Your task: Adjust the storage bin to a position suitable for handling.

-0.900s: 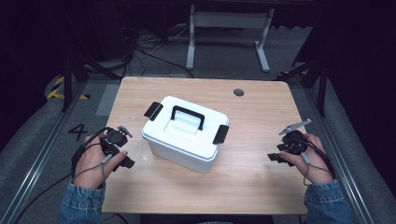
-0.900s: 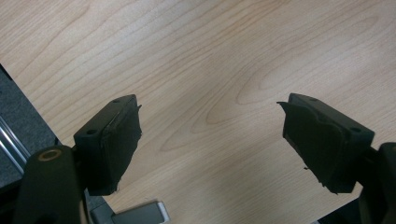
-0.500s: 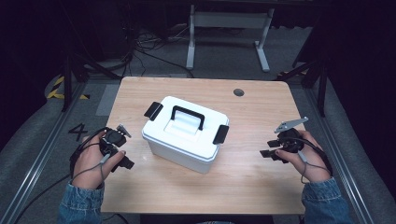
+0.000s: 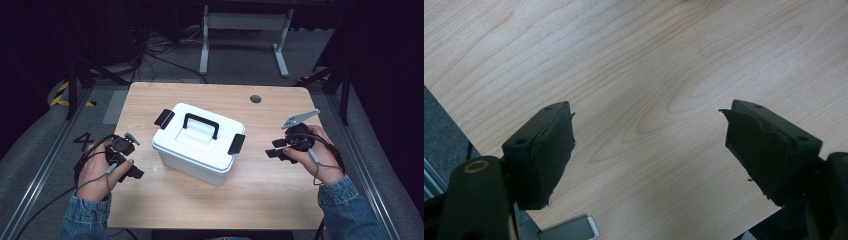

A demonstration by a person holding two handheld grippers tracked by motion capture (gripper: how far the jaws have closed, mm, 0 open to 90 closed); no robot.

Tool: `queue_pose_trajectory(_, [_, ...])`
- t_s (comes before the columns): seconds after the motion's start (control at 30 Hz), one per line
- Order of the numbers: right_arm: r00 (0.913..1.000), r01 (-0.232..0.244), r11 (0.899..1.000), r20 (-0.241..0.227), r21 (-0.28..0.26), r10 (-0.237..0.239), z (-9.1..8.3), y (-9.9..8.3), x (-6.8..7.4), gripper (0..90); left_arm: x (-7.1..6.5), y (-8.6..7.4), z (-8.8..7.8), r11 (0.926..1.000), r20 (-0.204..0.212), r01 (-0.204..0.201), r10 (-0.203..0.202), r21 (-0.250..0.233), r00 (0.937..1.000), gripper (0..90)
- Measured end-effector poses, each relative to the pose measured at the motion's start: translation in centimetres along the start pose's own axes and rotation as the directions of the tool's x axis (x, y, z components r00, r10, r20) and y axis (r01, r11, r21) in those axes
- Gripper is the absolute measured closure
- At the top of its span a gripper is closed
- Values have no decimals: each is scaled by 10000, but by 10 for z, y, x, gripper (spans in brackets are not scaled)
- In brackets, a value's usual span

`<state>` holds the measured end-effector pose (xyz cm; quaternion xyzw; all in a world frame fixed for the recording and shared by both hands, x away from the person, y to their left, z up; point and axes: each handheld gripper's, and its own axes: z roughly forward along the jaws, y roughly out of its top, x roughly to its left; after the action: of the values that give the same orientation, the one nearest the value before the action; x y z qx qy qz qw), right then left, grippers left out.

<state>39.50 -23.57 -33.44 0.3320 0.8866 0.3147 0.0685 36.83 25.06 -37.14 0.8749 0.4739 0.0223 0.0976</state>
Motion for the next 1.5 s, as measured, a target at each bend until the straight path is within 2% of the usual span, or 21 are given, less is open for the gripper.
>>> queue_pose_trajectory(0.3, [9986, 482, 9988, -223, 1, -482, 1, 36, 13, 528, 8, 3, -3, 9997, 51, 230, -230, 63, 9997, 190])
queue_pose_trajectory(0.6, [9973, 646, 9971, -333, -403, -660, 0, 73, 25, 535, 9, 12, -3, 10000, 133, 19, -19, 11, 9999, 189])
queue_pose_trajectory(0.77, [9962, 764, 9955, -372, -565, -786, 4, 86, 29, 530, 11, 15, -4, 10000, 112, 19, -18, -56, 9999, 189])
queue_pose_trajectory(0.83, [9954, 736, 9950, -562, -669, -774, 11, 95, 33, 515, 12, 16, -6, 10000, 121, -8, 9, -84, 9999, 189])
queue_pose_trajectory(0.97, [9942, 812, 9942, -648, -711, -859, 18, 102, 36, 513, 12, 17, -5, 9999, 133, 13, -11, -142, 9999, 189])
queue_pose_trajectory(1.23, [9906, 985, 9936, -901, -550, -1031, 44, 122, 42, 517, 13, 16, -6, 9997, 179, 77, -73, -218, 9998, 187])
queue_pose_trajectory(1.27, [9897, 923, 9944, -1050, -524, -974, 53, 127, 44, 530, 14, 16, -6, 9995, 109, 131, -128, -293, 9999, 187])
queue_pose_trajectory(1.33, [9899, 924, 9944, -1034, -517, -973, 56, 128, 45, 537, 13, 16, -5, 9991, 122, 279, -276, -310, 9995, 187])
queue_pose_trajectory(1.5, [9877, 909, 9956, -1260, -225, -930, 71, 135, 50, 608, 13, 18, -4, 9996, -178, 146, -151, -242, 9997, 206])
